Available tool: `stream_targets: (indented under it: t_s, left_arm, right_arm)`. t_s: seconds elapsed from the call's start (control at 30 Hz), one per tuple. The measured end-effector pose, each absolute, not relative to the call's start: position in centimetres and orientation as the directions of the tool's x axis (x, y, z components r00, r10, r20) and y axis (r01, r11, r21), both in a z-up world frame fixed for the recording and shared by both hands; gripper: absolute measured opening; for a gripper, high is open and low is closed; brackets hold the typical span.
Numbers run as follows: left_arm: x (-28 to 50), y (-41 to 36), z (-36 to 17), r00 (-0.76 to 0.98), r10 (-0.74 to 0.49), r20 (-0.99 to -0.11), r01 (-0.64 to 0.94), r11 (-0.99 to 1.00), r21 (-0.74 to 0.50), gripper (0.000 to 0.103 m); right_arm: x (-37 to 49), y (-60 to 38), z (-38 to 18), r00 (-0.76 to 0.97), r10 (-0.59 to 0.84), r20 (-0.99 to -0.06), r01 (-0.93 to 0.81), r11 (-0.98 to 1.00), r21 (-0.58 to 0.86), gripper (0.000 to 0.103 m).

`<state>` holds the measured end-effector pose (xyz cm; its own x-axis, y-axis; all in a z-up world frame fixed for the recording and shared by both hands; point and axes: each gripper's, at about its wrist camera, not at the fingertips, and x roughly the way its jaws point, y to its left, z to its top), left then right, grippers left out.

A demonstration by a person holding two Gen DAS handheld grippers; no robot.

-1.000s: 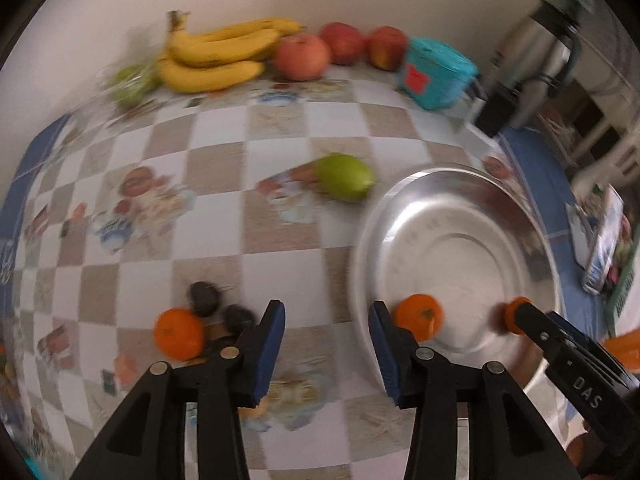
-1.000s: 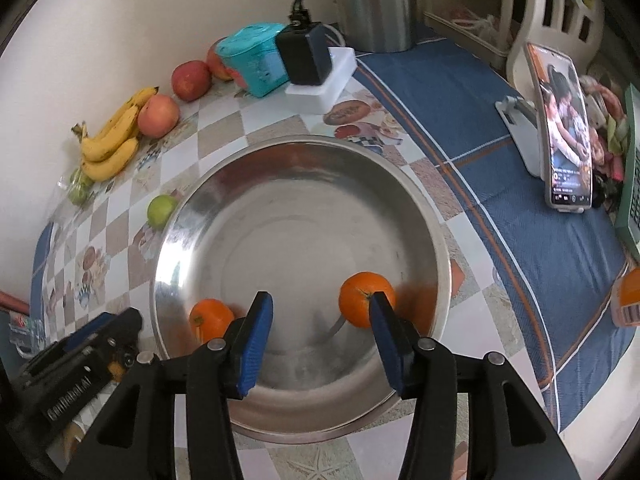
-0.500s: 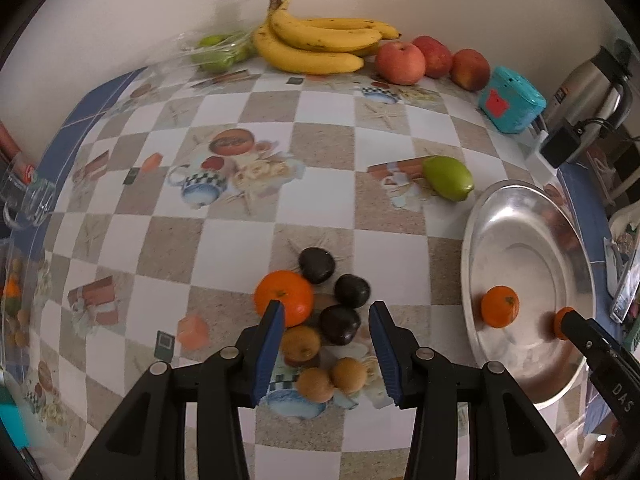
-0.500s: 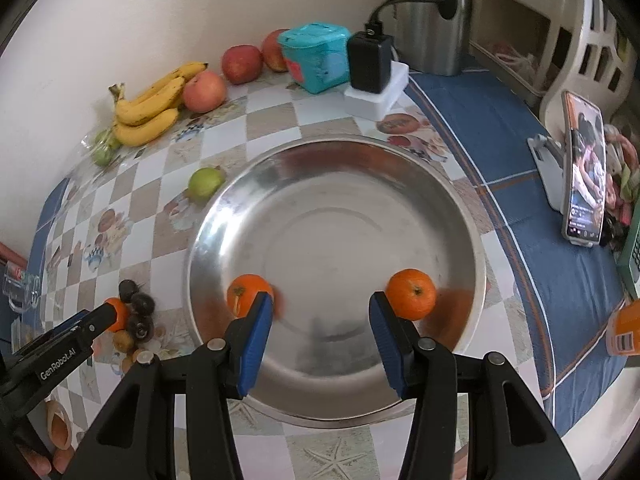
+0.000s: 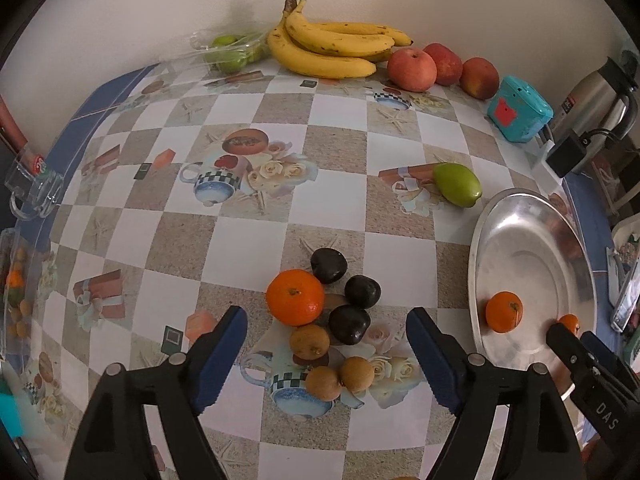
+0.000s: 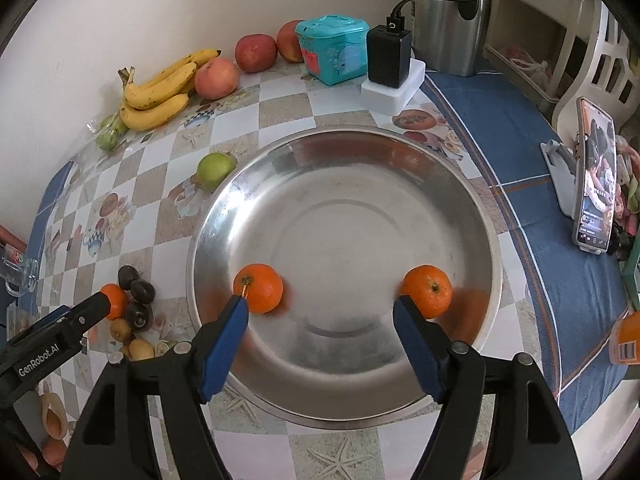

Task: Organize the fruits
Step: 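Withdraw both open tools from the plate toward the fruit cluster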

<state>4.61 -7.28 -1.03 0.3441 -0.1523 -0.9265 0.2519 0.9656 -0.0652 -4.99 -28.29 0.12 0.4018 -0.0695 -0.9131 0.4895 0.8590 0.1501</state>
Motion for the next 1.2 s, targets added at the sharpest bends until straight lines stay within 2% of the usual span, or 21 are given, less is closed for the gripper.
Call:
stream_targets:
  t_s: [0.07, 0.13, 0.27, 0.3, 1.0, 1.2]
  left_arm:
    - [4.6, -7.2, -1.1, 0.346, -0.147, -0.927, 0.247, 0.967, -0.061, 0.087]
    - [4.6, -7.1, -1.2, 0.346, -0.143, -0.927, 0.241, 0.969, -0.059, 0.095]
    - [4.7, -7.0, -1.1, 0.357, -0.136, -0.924, 0.232, 0.971, -0.053, 0.099]
    - [4.7, -6.9, -1.1, 0.361, -0.134, -0.923, 0.227, 0.972, -0.052, 0.103]
    - [4.7, -6.3, -0.4, 0.412, -0.12, -0.903, 0.203, 0.979, -0.038, 0.103]
    - [5.1, -5.4, 0.5, 0.458, -0.084, -0.885, 0.173, 0.985, -0.003, 0.103]
  right_arm:
    - [-5.0, -28.2, 0.0, 0.403, -0.069, -0.912, 0.486, 0.861, 0.15, 0.087]
    - [-5.0, -28.1, 0.1, 0.409, -0.071, -0.91, 0.485, 0.862, 0.15, 0.088]
    - [-5.0, -28.1, 0.2, 0.422, -0.076, -0.903, 0.479, 0.865, 0.151, 0.088]
    - [-5.0, -28.1, 0.2, 0.425, -0.077, -0.902, 0.478, 0.865, 0.151, 0.088]
    - [-5.0, -27.8, 1.1, 0.499, -0.057, -0.864, 0.444, 0.874, 0.199, 0.088]
    - [-4.7, -27.1, 1.3, 0.508, -0.015, -0.861, 0.412, 0.882, 0.228, 0.088]
